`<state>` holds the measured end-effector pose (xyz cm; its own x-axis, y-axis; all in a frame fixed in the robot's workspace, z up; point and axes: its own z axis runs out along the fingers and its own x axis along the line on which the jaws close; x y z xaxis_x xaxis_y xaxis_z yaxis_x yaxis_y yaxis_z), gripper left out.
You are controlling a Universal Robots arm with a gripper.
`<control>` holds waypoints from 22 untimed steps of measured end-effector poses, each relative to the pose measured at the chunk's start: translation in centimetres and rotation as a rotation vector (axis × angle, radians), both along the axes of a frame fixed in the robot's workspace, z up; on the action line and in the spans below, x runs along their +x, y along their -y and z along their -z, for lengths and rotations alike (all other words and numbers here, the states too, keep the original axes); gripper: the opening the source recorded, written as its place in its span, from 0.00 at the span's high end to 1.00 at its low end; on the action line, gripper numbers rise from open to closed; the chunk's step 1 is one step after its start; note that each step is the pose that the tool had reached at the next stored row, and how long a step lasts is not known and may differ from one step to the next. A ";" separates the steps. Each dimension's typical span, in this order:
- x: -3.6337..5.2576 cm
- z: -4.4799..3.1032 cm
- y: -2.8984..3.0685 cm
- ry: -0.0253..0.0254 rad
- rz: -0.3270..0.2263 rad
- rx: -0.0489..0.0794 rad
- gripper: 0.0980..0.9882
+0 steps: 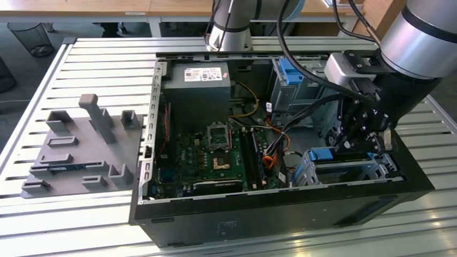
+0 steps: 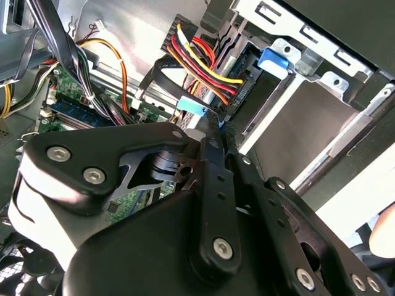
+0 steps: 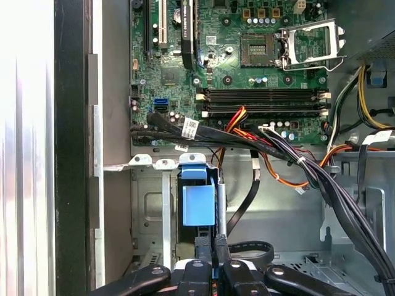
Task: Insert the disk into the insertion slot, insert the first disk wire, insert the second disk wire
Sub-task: 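Insert the second disk wire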
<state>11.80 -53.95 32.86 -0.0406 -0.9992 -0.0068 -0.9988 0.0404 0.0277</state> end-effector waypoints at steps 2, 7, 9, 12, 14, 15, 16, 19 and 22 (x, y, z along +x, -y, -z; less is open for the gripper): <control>0.00 0.02 0.00 0.0000 0.000 0.000 0.95; 0.00 0.03 0.01 0.0000 0.000 0.001 0.93; 0.00 -0.02 0.01 0.0000 0.000 0.001 0.86; 0.00 -0.27 0.01 0.0000 0.000 0.001 0.86; 0.00 -0.48 0.01 0.0000 0.000 0.001 0.86; 0.00 -0.59 0.01 0.0000 0.000 0.001 0.86; 0.00 -0.71 0.01 0.0000 0.000 0.001 0.86; 0.00 -0.98 0.01 -0.0001 0.000 0.001 0.86; 0.00 -1.16 0.01 -0.0002 0.000 0.001 0.95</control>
<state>11.80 -53.96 34.02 -0.0407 -0.9991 -0.0079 -0.9988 0.0404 0.0279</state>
